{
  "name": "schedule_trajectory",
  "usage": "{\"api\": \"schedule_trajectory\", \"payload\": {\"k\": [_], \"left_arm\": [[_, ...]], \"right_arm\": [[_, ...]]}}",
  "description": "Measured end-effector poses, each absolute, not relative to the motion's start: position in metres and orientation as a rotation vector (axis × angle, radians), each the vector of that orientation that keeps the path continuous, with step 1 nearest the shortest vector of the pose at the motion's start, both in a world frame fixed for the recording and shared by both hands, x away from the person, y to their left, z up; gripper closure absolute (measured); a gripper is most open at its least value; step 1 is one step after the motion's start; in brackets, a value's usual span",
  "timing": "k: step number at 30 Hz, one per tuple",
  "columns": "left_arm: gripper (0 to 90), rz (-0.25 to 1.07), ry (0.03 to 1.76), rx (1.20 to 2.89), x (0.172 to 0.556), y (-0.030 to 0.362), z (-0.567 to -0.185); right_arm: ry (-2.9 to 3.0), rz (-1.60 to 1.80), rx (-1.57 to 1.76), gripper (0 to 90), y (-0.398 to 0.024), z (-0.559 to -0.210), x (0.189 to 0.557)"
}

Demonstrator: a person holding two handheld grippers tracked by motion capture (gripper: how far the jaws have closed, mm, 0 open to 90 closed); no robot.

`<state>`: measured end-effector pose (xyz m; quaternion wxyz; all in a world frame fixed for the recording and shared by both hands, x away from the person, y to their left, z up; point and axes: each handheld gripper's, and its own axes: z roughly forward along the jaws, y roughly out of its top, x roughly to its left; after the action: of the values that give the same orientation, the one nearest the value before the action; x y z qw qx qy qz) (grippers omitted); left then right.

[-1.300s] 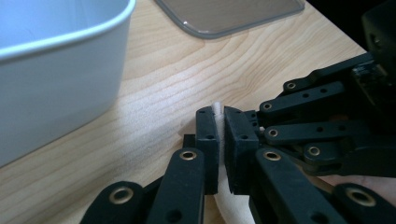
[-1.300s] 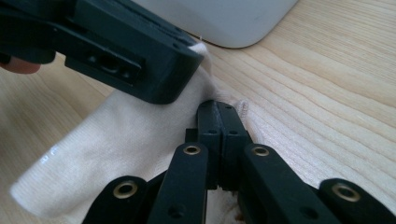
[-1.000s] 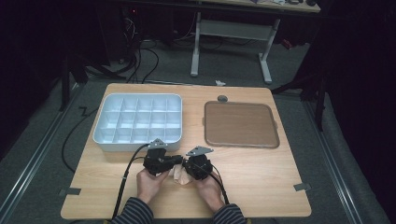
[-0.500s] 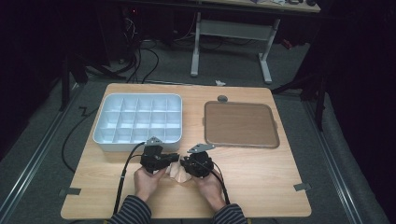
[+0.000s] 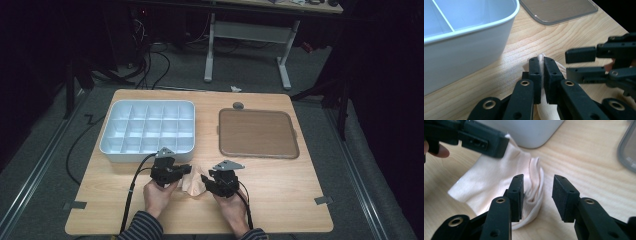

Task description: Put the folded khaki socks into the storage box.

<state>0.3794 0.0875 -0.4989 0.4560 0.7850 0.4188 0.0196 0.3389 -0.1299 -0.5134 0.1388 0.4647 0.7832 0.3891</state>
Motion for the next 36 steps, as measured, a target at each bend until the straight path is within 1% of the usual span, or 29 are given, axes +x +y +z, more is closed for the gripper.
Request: {"api": "schedule_trajectory", "payload": {"k": [5, 7, 18, 28, 36], "left_arm": [[85.9, 0.07, 1.011, 1.964, 0.376, 0.085, -0.498], [85.8, 0.053, 1.003, 1.962, 0.376, 0.084, -0.498], [85.3, 0.024, 0.967, 1.959, 0.379, 0.073, -0.491], [84.5, -0.035, 0.956, 1.927, 0.384, 0.064, -0.499], [84.9, -0.029, 0.931, 1.925, 0.386, 0.062, -0.499]], "right_arm": [[2.312, 1.055, 1.311, 75.3, -0.119, -0.522, 0.337], [2.31, 1.05, 1.293, 77.3, -0.117, -0.522, 0.338], [2.349, 1.028, 1.229, 78.6, -0.115, -0.523, 0.341], [2.354, 1.044, 1.218, 78.5, -0.115, -0.524, 0.342], [2.363, 1.066, 1.213, 78.4, -0.116, -0.524, 0.344]]}}
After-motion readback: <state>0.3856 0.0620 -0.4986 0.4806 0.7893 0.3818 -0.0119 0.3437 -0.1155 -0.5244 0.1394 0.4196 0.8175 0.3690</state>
